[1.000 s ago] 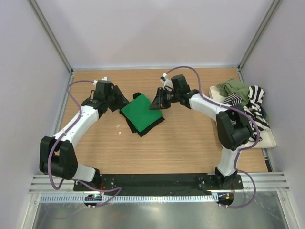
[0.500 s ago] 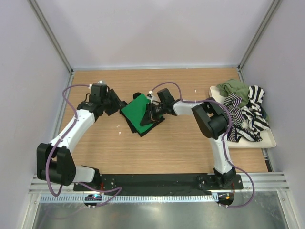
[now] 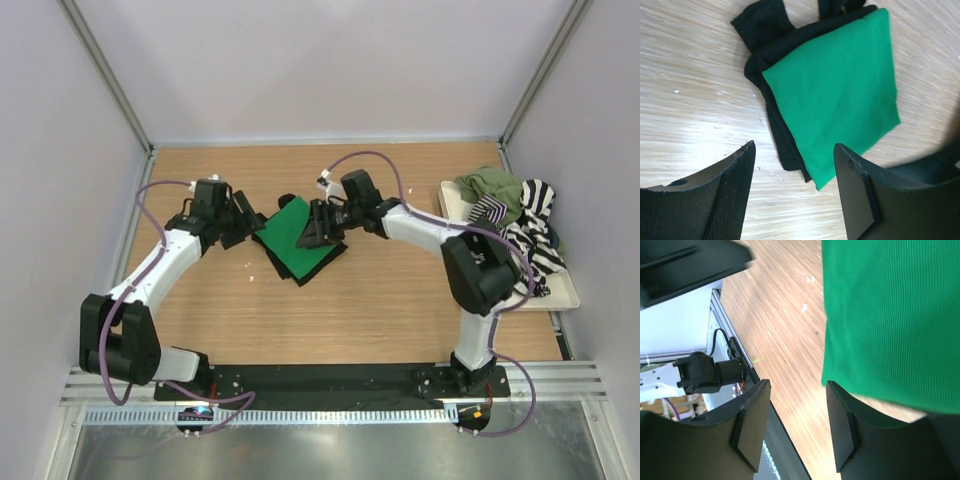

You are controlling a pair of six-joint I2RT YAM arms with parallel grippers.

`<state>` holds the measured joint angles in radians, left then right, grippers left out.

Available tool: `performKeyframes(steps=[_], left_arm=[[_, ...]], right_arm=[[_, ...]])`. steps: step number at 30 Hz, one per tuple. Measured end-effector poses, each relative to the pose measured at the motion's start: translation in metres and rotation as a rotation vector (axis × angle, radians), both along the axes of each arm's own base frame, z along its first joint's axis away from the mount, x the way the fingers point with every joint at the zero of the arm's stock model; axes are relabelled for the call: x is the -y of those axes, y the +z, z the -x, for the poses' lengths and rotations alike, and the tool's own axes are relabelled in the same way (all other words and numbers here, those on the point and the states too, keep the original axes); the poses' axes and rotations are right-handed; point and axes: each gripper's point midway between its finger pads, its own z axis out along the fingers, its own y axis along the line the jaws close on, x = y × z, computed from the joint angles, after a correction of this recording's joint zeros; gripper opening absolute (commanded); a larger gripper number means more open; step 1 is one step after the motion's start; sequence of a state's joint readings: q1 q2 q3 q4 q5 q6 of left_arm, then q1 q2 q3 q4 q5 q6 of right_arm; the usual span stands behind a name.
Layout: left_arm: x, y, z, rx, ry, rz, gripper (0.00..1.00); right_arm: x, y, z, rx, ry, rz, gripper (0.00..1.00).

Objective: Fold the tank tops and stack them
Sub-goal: Neatly place the folded tank top to the corner

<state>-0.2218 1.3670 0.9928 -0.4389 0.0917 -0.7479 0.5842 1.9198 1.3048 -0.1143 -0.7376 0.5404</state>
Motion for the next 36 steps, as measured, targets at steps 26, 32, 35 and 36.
performKeyframes(steps=[26,32,35,36], left_arm=[[0.015,-0.111,-0.06,-0.129,0.145,0.072,0.17],[-0.012,-0.108,-0.08,-0.08,0.257,0.11,0.0],[-0.067,-0.109,-0.08,-0.072,0.398,0.13,0.02],[-0.093,-0.109,-0.076,-0.067,0.463,0.133,0.06]], right_arm=[[0.1,0.03,0.034,0.171,-0.216,0.099,0.55],[0.111,0.025,0.036,0.153,-0.235,0.114,0.55],[0.117,0.022,0.037,0.145,-0.245,0.122,0.55],[0.118,0.022,0.038,0.145,-0.247,0.123,0.55]])
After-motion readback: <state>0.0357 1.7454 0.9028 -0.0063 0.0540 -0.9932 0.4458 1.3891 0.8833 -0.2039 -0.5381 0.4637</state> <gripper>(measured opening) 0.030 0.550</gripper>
